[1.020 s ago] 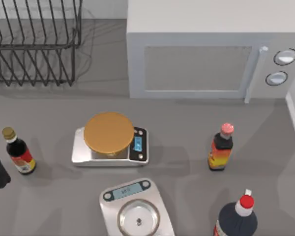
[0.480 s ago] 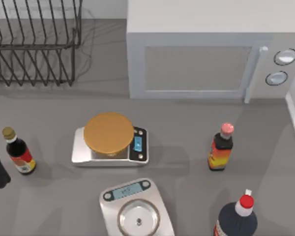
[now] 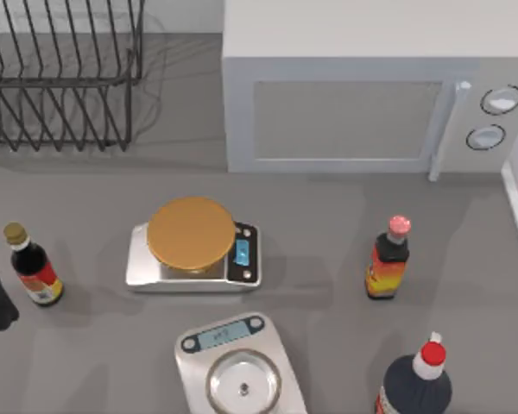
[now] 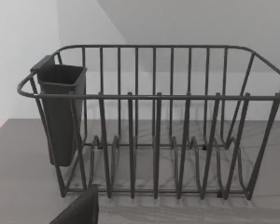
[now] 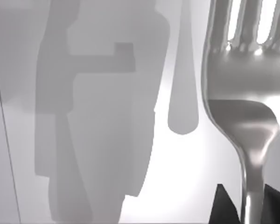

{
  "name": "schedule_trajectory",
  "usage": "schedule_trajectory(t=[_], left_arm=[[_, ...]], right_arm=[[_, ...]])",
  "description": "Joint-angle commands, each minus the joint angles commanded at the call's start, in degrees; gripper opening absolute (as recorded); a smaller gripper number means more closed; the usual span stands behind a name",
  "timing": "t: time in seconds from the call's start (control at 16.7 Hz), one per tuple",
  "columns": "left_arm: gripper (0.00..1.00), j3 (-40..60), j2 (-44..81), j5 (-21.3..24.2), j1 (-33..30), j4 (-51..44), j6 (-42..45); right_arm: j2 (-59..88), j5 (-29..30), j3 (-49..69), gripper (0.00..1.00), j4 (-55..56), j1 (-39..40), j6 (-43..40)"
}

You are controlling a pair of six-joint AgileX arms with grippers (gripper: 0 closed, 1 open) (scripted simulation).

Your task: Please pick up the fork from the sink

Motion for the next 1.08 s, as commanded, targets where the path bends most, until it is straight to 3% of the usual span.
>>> schedule_trajectory(t=[0.24, 0.48, 1.08], left_arm=[[1.00, 0.0, 0.0, 0.0, 0.0, 0.0, 0.0], [1.00, 0.0, 0.0, 0.0, 0.0, 0.0, 0.0], [1.00, 0.0, 0.0, 0.0, 0.0, 0.0, 0.0]], right_arm=[[-1.9, 0.6, -1.9, 0.00, 0.9, 0.8, 2.1], [-12.5, 2.6, -11.3, 0.00, 3.2, 5.2, 11.0], [-47.4, 1.6, -50.2, 0.00, 2.2, 33.3, 34.6]])
